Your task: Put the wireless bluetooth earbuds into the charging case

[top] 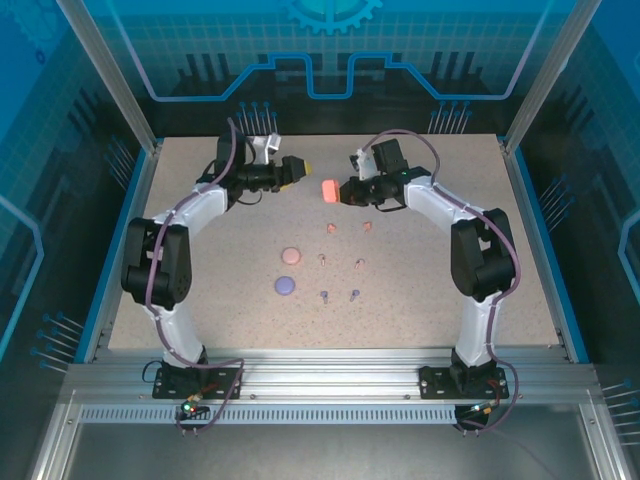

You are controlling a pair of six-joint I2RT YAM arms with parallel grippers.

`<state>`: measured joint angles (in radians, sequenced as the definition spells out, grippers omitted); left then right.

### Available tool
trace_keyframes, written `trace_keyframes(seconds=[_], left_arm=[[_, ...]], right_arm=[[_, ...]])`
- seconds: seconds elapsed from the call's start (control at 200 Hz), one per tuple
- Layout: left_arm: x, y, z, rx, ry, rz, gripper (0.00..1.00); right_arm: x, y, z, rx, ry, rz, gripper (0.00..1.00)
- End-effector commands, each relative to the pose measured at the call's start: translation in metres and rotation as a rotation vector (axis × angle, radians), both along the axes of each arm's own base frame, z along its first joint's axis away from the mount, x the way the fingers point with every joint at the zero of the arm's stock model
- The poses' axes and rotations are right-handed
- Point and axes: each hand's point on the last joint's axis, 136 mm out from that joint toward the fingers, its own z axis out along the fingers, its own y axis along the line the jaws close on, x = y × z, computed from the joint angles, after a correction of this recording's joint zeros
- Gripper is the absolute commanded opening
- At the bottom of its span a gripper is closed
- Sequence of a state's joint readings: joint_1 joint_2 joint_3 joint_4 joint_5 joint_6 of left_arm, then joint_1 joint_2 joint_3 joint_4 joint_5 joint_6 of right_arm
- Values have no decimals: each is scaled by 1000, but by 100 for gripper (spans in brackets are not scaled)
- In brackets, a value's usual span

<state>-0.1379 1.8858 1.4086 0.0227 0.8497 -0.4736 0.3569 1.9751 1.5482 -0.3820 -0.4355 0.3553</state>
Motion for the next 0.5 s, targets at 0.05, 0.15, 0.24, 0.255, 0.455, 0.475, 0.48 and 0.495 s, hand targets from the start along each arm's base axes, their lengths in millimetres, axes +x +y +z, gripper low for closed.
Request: trace_keyframes(seconds=[0.05, 0.15, 0.24, 0.255, 0.455, 0.475, 0.48, 0.495], left_arm=[[-13, -7, -11, 32, 63, -193, 86], [-9, -14, -10, 15, 82, -272, 86], [-7, -22, -5, -1, 87, -337, 84], [-7, -23, -4, -4, 85, -349, 84], [-14, -48, 8, -5, 75, -480, 79], [-16, -50, 8, -2, 76, -492, 79], [-16, -51, 6, -1, 81, -494, 79], [-17, -52, 7, 2, 79, -501, 79]], right_arm=[[-11, -20, 8, -126, -46, 125, 0], [-14, -26, 15, -150, -67, 175, 0], [-17, -29, 18, -170, -86, 214, 0], [-18, -29, 18, -175, -90, 220, 0], [-23, -34, 19, -223, -119, 279, 0], [-23, -34, 20, -225, -124, 282, 0], [-23, -34, 20, -225, -126, 283, 0], [-24, -34, 20, -227, -124, 285, 0]])
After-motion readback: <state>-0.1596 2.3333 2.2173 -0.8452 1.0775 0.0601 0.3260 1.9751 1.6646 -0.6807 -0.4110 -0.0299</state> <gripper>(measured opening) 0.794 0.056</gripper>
